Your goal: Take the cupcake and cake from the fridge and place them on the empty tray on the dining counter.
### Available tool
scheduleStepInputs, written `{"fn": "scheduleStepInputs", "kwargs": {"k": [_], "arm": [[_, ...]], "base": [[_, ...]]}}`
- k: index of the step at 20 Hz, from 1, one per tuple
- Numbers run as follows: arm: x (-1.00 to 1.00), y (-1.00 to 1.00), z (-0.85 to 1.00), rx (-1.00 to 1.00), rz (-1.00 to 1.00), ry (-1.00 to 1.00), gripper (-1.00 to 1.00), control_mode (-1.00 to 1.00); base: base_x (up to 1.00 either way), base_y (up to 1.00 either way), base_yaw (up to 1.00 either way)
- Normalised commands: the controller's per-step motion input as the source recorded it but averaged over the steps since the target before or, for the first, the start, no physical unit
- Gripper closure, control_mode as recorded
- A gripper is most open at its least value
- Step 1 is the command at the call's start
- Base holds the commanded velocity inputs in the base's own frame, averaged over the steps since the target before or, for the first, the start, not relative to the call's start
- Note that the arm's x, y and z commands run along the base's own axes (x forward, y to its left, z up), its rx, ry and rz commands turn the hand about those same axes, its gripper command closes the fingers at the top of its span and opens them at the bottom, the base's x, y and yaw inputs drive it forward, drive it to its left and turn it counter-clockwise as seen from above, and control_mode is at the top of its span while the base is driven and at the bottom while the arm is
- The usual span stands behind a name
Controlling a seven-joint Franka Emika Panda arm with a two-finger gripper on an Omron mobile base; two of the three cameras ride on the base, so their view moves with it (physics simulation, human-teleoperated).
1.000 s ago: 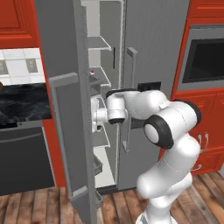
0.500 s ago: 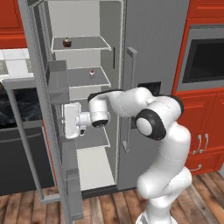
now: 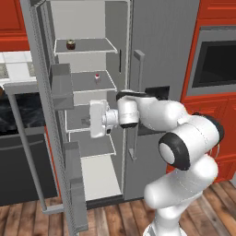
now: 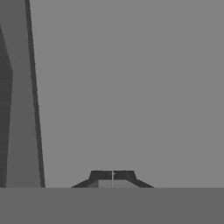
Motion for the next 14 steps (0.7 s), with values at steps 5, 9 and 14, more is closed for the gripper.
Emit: {"fn": "scheduleStepInputs", "kwargs": {"k": [5,9,14], "arm": [[-0.09,-0.81,0.72,-0.23,-0.17,-0.14,1.0,-1.0],[-0.03,-0.64,0.59,-0.36,-0.23,-0.12,1.0,-1.0],[0.0,-0.54,0.54,-0.45,-0.21,-0.07,1.0,-1.0]], "base": [[0.0,0.0,0.0],[0.0,0.0,0.0],[0.0,0.0,0.0]]}}
